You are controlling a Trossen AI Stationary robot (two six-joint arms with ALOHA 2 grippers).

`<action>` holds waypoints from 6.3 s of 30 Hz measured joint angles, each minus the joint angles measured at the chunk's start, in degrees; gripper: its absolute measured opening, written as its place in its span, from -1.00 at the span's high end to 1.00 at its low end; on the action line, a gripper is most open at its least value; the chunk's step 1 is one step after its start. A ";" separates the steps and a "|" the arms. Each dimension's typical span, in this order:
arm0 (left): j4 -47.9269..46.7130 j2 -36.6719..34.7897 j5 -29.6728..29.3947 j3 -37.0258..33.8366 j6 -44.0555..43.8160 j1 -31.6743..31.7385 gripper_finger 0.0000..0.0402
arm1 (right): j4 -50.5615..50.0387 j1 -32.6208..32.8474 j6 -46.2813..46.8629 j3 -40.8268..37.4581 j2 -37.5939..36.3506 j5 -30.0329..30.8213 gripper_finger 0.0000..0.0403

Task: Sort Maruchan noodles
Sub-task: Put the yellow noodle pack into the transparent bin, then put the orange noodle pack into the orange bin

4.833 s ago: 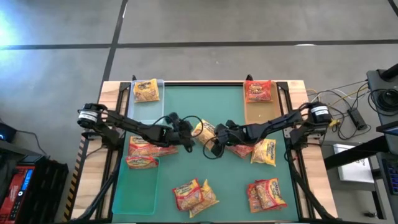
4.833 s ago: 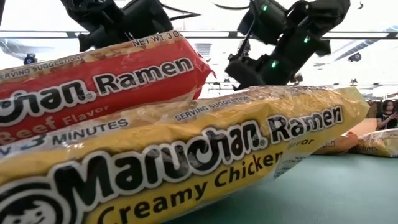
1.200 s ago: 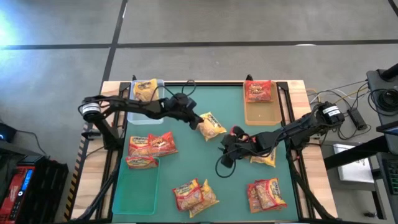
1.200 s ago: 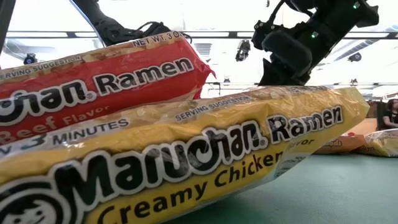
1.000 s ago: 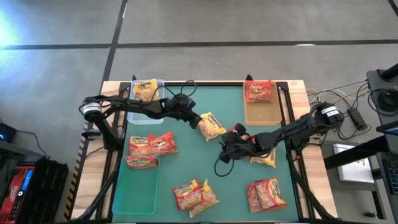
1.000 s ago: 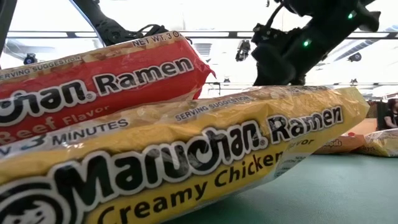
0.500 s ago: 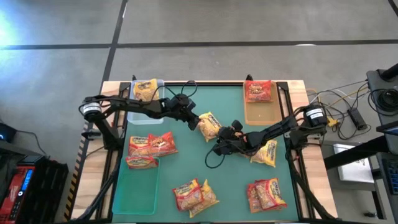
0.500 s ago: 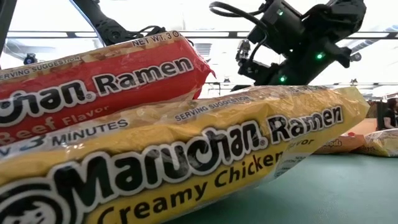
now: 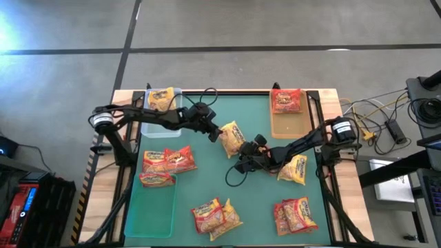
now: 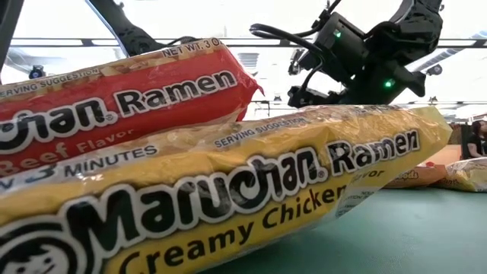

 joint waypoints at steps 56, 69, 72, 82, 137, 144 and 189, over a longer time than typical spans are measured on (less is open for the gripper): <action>5.14 8.25 18.96 5.64 -4.66 1.28 0.69 | -3.03 2.55 -6.79 -1.07 -5.60 -9.51 0.32; -2.42 -1.40 16.48 5.66 -0.11 7.13 0.69 | -2.87 4.26 -5.68 -0.98 -5.66 -9.39 0.32; -7.83 -5.11 15.81 5.66 2.67 9.88 0.69 | -2.84 4.26 -5.34 -0.98 -5.68 -10.19 0.32; -30.74 -20.45 7.86 5.66 13.09 20.14 0.67 | -2.82 4.24 -5.29 -0.92 -5.72 -10.34 0.32; -53.68 -21.61 -20.57 5.66 21.93 28.90 0.10 | -2.78 2.08 -5.06 -0.90 -7.49 -10.72 0.32; -44.67 -23.83 -8.09 5.66 18.55 22.36 0.10 | -8.94 0.20 -6.19 -0.87 -15.65 -12.27 0.32; -10.98 -1.86 -12.52 5.09 11.64 -19.64 0.10 | -7.47 -1.80 -5.46 0.00 -11.73 -28.58 0.32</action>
